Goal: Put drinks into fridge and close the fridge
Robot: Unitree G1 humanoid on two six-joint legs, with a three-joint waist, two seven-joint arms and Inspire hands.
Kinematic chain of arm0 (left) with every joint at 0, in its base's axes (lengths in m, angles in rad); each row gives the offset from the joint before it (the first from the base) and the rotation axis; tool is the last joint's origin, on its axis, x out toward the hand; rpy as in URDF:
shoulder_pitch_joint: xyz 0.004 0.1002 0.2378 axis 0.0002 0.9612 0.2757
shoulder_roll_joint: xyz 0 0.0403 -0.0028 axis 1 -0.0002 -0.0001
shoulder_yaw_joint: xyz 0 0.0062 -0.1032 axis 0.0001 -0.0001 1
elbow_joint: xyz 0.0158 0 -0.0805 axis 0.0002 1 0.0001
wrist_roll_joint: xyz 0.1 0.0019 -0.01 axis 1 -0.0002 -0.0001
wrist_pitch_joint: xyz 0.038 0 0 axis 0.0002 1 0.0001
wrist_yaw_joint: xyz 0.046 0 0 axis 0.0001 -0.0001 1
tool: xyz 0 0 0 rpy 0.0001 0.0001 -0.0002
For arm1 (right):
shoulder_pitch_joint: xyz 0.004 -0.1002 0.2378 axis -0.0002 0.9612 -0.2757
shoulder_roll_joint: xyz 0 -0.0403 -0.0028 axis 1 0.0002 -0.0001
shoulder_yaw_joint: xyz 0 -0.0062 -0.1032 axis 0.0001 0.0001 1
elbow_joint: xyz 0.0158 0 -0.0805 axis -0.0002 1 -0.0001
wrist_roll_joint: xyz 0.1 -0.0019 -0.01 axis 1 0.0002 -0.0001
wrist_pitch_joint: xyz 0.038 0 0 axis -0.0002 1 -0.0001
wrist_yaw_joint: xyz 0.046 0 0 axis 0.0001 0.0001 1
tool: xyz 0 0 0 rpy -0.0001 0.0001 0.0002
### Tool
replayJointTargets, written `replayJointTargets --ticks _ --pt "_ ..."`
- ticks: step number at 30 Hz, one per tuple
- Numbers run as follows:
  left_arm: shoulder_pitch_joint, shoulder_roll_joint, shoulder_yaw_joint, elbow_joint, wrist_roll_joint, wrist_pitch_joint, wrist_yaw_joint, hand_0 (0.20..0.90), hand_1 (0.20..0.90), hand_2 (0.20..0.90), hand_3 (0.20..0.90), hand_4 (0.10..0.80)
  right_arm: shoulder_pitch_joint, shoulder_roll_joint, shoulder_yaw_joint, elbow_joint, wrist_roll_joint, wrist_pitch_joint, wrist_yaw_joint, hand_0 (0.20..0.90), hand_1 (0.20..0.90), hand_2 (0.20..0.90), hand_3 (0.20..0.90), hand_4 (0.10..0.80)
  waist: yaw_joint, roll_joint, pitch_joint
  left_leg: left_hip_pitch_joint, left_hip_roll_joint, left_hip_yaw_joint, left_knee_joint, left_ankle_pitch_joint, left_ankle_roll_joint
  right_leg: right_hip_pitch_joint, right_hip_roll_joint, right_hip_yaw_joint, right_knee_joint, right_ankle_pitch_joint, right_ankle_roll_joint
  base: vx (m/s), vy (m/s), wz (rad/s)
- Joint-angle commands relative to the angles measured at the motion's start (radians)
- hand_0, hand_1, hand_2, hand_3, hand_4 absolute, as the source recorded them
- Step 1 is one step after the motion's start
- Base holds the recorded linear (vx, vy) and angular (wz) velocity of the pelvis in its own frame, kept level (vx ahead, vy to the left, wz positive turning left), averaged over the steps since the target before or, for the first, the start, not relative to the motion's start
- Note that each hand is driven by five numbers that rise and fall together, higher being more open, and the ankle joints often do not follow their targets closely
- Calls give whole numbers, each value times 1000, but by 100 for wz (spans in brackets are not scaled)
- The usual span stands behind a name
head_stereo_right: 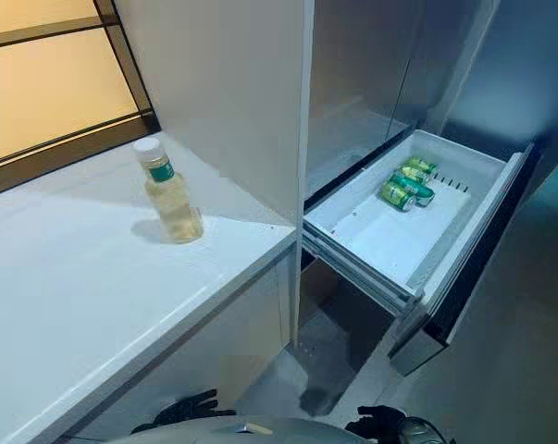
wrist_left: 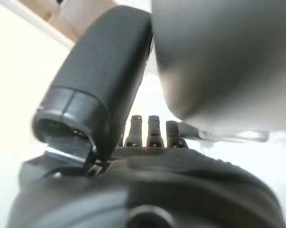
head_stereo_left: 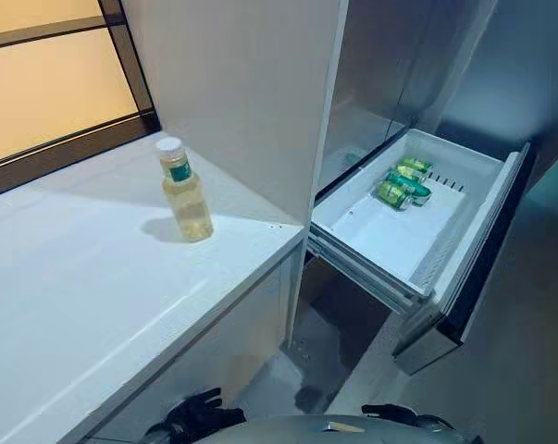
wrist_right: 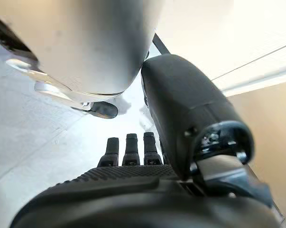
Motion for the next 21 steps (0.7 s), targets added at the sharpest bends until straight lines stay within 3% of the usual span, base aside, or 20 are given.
replayJointTargets --ticks 1,21 --pt "-79 -57 -13 -19 29 -41 -30 900 900 900 900 800 -8 2 37 1 -3 8 32 900 900 900 900 800 3 14 13 60 -79 96 18 -167 80 -89 20 -7 12 62 55 0 0 0" --pt "-83 -61 -22 -2 31 -70 -44 900 900 900 900 800 -10 9 48 16 -13 6 35 900 900 900 900 800 2 10 10 66 -79 97 11 -170 81 -86 22 -8 7 62 57 0 0 0"
